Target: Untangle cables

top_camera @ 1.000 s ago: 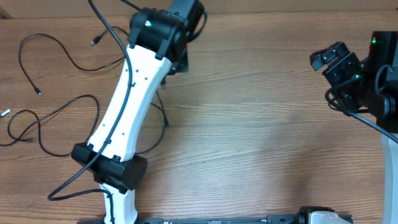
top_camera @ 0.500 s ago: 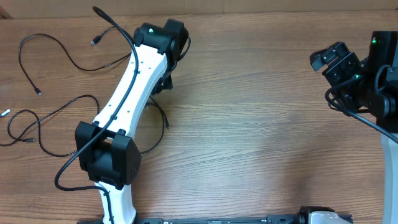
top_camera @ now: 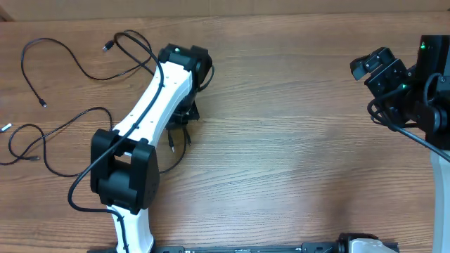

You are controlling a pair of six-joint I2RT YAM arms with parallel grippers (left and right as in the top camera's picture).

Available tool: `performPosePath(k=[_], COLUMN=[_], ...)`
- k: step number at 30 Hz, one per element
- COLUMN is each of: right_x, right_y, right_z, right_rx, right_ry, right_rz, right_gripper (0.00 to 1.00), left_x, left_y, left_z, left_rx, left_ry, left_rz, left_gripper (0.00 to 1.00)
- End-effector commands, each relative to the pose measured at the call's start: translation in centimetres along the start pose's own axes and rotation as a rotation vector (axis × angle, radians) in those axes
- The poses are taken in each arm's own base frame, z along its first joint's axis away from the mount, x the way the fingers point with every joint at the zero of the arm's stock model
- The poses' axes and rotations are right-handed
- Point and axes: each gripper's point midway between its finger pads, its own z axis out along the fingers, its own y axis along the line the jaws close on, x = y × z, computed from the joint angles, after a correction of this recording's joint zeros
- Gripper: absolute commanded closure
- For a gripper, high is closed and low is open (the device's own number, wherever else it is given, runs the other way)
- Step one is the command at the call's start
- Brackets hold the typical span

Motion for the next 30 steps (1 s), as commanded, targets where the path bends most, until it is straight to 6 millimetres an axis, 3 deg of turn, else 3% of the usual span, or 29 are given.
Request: performPosePath(k=[1,5,16,18,25,30], right_x=[-0.3,-0.3,-0.3,-0.3,-0.3,-0.3], right_y=[0.0,0.0,0.0,0.0,0.0,0.0], right_z=[-0.2,-0.2,-0.2,-0.2,-0.2,-0.2], right_rx=[-0.002,-0.002,-0.002,-0.002,-0.002,-0.002], right_ry=[-0.017,-0.017,-0.017,-0.017,-0.017,-0.017], right_rz=[-0.004,-0.004,-0.004,-0.004,-0.004,-0.004], right_gripper=[0.00,0.00,0.00,0.00,0.00,0.00], left_x=[1.7,2.6,4.1,4.2,4.1,3.7], left_y=[-0.2,-0.7,-0.9,-0.9,-1.4,-4.1], left_z=[2.5,5.1,7.2,7.3,7.1,6.3], left_rx=[-0.015,-0.017,-0.011,-0.011,0.018,0.166], left_ry=[0.069,0.091,0.138,0.139,0.141,0.140], left_rz=[-0.058,-0.053,0.010,0.009,0.091,0.213], left_gripper=[0.96,0.96,0.93,0.85,0.81,0.81])
